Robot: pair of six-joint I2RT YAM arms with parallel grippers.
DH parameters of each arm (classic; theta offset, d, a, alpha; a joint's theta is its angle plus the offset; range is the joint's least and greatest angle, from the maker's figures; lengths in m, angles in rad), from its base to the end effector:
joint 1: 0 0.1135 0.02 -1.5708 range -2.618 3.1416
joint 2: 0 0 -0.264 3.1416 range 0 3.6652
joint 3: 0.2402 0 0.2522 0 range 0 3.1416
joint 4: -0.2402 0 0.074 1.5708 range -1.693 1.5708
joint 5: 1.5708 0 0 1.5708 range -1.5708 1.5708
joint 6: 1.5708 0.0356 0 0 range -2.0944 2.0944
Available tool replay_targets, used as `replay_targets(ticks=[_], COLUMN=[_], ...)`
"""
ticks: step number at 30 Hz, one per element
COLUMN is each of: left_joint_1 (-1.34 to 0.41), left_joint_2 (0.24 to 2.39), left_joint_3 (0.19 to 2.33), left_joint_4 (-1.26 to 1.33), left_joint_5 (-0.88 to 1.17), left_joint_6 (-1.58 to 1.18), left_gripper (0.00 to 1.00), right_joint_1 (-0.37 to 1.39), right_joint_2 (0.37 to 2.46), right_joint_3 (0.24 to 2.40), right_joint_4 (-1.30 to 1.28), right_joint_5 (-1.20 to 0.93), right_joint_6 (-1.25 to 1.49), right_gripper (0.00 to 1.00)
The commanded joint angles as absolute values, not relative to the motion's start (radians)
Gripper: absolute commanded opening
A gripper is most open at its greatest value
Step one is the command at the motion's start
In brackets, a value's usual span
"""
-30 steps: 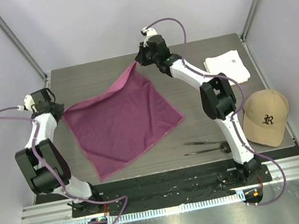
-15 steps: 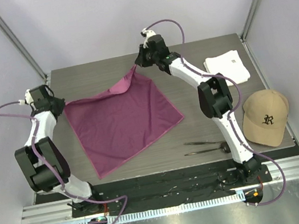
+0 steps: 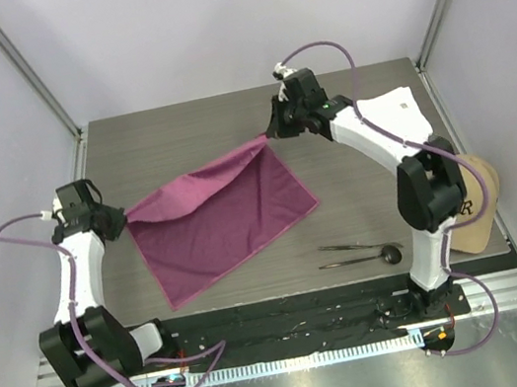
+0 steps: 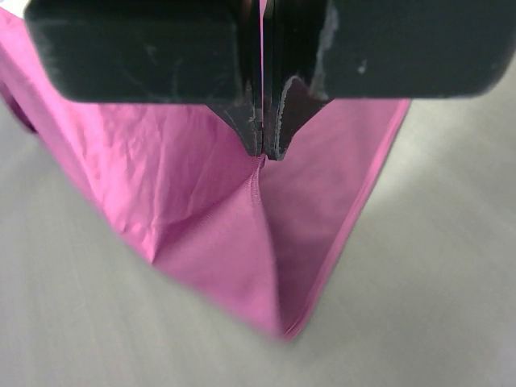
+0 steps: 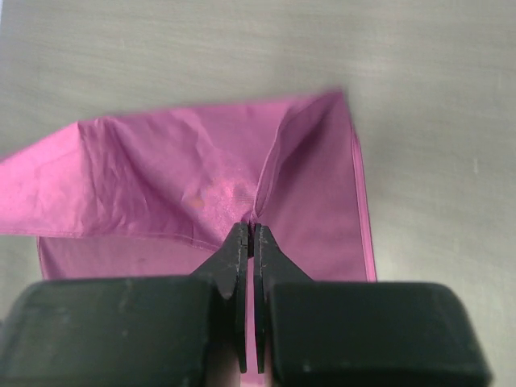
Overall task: Fold the napkin into a case and place the utensils inside
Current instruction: Flatten out the crumpled napkin at the center of the board.
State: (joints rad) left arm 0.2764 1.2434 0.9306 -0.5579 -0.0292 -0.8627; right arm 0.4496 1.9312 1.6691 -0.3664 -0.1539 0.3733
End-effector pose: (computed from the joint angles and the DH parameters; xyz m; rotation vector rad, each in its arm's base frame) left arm 0.2472 0.0712 0.2614 -1.3343 2.0595 -0.2246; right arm 0.4061 0.2020 0.2908 -0.1749 2.2557 0.6203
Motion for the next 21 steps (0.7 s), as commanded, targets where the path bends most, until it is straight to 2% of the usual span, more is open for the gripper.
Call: replay_targets(ticks=[1,6,10,12,17,21], left_joint_1=[0.278,0.279,0.279,0.279,0.279,0.278], left_joint_2=[1.132,0.991,0.916,0.913,0.920,0.919], left_joint_3=[0.876,0.796,0.712,0.683,0.701,0.695], left_joint_4=[-0.750,-0.822,-0.836,-0.839,-0.931,-0.936], left_joint_5=[-0.017,-0.075,-0.007,0.026,-0.067,-0.068], left_joint_6=[-0.876,-0.876,-0.942,-0.948,-0.963,-0.986], left_gripper=[0.00,0.00,0.00,0.00,0.00,0.00], right_joint_1=[0.446,0.448,0.448,0.446,0.448,0.446], right_joint_2=[1.770,1.642,1.559,1.542,1.497,1.514], right_joint_3=[1.501,1.310,1.215,1.174,1.111,1.098], right_joint_4=[-0.403,-0.396,-0.391,-0.391,-0.394,-0.391], right_joint_5=[-0.150,-0.130,-0.107,-0.092,-0.072,-0.072], right_joint_6=[0.399,0.391,0.377,0.370,0.357,0.356], right_gripper=[0.01,0.01,0.01,0.01,0.01,0.01])
